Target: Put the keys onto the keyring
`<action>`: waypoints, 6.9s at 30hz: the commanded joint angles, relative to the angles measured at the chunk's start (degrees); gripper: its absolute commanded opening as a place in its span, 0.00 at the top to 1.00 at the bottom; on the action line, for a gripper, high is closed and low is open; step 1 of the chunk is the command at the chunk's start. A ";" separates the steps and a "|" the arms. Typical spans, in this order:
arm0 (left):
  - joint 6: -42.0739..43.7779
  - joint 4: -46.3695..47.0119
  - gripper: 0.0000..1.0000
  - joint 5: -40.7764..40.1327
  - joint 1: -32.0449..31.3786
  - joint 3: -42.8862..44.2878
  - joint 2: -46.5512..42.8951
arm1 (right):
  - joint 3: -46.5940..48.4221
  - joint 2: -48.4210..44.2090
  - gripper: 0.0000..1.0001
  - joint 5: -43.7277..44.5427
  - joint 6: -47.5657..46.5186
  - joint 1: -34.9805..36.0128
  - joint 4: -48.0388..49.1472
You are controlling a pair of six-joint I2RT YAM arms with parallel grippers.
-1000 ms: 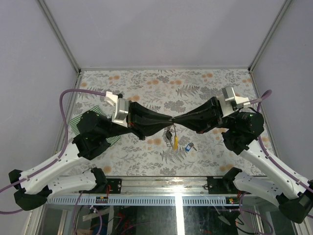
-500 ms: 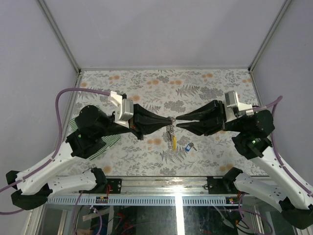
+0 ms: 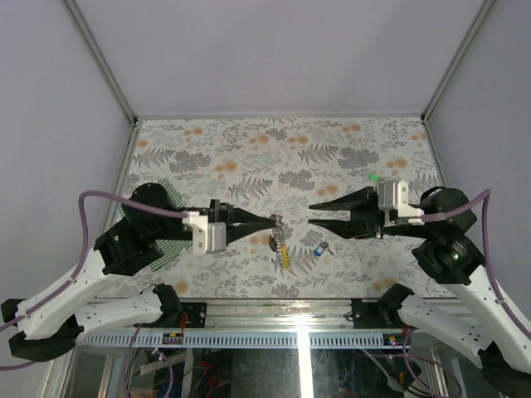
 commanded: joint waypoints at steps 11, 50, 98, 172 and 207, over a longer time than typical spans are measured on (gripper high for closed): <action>23.97 5.64 1.00 1.75 -0.37 -4.89 -3.53 | -10.64 -0.92 0.67 1.70 -11.13 0.31 15.76; -35.59 9.50 1.00 -40.16 -0.27 -17.91 -3.72 | -17.06 13.58 0.49 53.58 42.59 0.11 -31.73; -40.16 -0.66 1.00 -36.30 -0.37 -14.21 1.48 | -24.89 33.66 0.73 49.16 45.57 -8.21 -14.54; -23.87 9.60 1.00 -32.75 -0.31 -9.76 1.62 | 7.11 13.57 1.00 8.78 -1.03 -1.95 -17.53; -23.92 9.78 1.00 -29.87 -0.31 -9.95 1.12 | 7.89 17.48 1.00 12.40 1.83 1.06 -14.59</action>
